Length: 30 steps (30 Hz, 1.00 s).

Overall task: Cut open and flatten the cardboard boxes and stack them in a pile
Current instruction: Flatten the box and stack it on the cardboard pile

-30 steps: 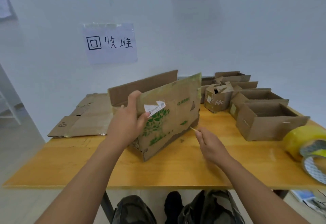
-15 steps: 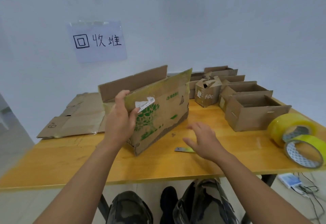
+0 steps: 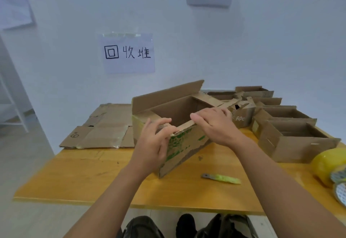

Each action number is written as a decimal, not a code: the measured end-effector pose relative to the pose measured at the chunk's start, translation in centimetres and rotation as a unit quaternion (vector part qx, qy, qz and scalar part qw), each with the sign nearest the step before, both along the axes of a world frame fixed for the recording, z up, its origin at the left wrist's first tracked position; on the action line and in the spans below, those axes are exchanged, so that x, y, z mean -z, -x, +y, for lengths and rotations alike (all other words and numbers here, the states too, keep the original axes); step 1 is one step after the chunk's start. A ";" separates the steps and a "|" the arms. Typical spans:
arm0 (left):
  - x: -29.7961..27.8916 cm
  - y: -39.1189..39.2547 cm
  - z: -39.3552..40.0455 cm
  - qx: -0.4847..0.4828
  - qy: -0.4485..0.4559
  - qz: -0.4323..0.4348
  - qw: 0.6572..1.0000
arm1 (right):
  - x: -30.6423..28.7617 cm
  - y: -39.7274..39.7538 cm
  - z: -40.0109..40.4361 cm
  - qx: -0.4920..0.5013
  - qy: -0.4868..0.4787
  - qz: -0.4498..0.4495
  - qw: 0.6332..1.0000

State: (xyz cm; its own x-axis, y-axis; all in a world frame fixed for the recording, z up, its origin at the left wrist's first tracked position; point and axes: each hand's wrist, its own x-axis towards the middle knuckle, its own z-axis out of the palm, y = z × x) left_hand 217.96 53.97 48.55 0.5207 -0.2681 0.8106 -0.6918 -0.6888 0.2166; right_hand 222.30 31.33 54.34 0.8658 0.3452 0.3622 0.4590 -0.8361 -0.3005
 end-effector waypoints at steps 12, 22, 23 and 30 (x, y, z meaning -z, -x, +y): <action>-2.2 2.3 2.2 -0.031 0.019 0.138 0.990 | 4.1 1.2 -0.6 -0.017 0.192 0.109 0.975; -2.9 -1.3 1.9 -0.348 -0.007 0.342 0.873 | 5.9 0.2 3.7 -0.059 0.208 -0.100 0.971; -2.8 -1.5 1.8 -0.361 -0.010 0.343 0.867 | 5.9 0.3 3.8 -0.062 0.206 -0.117 0.969; -2.4 -1.8 2.4 -0.354 0.051 0.323 0.876 | 6.3 1.0 4.1 -0.066 0.183 -0.136 0.971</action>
